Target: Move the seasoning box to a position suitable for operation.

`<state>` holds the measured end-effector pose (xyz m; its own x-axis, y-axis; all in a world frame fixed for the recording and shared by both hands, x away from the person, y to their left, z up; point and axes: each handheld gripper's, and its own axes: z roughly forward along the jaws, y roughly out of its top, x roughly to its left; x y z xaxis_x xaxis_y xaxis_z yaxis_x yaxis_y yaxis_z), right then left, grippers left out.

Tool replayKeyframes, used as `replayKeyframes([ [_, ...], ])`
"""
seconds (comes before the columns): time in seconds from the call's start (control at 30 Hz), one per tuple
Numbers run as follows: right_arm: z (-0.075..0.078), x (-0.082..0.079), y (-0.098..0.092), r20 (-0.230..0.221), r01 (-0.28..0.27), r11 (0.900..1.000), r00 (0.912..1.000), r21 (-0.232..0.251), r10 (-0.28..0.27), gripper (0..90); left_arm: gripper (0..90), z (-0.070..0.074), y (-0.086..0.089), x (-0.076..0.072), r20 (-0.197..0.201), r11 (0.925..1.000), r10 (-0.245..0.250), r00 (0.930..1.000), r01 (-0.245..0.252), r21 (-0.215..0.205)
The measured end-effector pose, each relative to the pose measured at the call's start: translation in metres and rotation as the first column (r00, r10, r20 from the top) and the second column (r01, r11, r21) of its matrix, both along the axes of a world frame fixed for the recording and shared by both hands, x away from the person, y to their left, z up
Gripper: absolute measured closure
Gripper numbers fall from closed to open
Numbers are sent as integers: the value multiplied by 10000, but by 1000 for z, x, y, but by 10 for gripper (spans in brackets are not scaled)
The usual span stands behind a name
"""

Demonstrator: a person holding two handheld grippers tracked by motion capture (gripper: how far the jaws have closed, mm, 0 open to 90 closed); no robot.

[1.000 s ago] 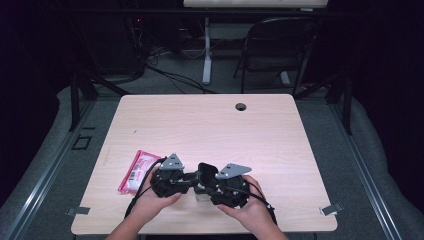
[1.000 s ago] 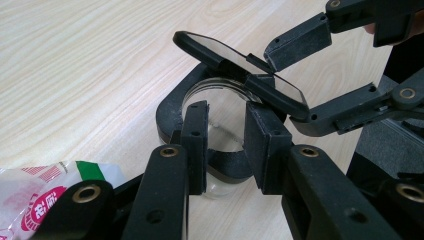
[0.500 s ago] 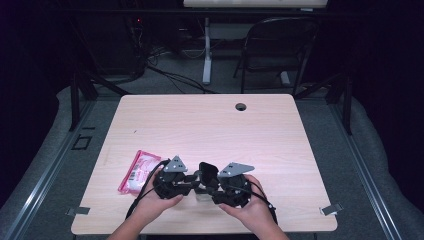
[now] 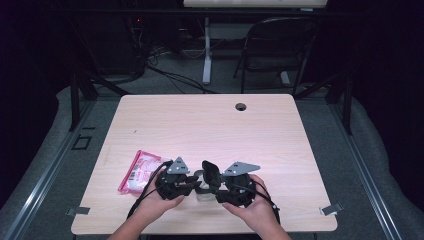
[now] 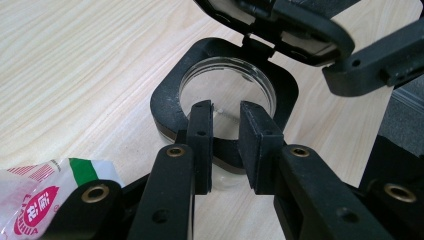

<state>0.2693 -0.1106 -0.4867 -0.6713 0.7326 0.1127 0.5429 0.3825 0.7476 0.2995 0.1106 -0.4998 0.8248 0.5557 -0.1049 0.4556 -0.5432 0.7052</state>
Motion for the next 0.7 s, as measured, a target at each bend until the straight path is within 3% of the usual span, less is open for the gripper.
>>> replayKeyframes([
  [0.27,6,-3,-11,0,269,9996,9996,100,-269,535,766,0,-1,0,-51,9999,-91,9999,91,-56],
  [0.43,8,-5,-20,-118,397,9991,9991,130,-396,620,770,0,-2,2,-166,9998,-158,9997,157,-90],
  [0.5,9,-5,-22,-124,464,9987,9989,203,-462,646,787,2,-4,0,281,10000,-20,9996,20,-2],
  [0.57,10,-6,-24,-91,543,9983,9985,190,-541,656,745,4,-4,1,563,9995,214,9982,-200,-252],
  [0.7,9,-8,-25,-48,672,9974,9977,278,-671,673,700,3,-3,9,472,9984,463,9978,-447,-341],
])
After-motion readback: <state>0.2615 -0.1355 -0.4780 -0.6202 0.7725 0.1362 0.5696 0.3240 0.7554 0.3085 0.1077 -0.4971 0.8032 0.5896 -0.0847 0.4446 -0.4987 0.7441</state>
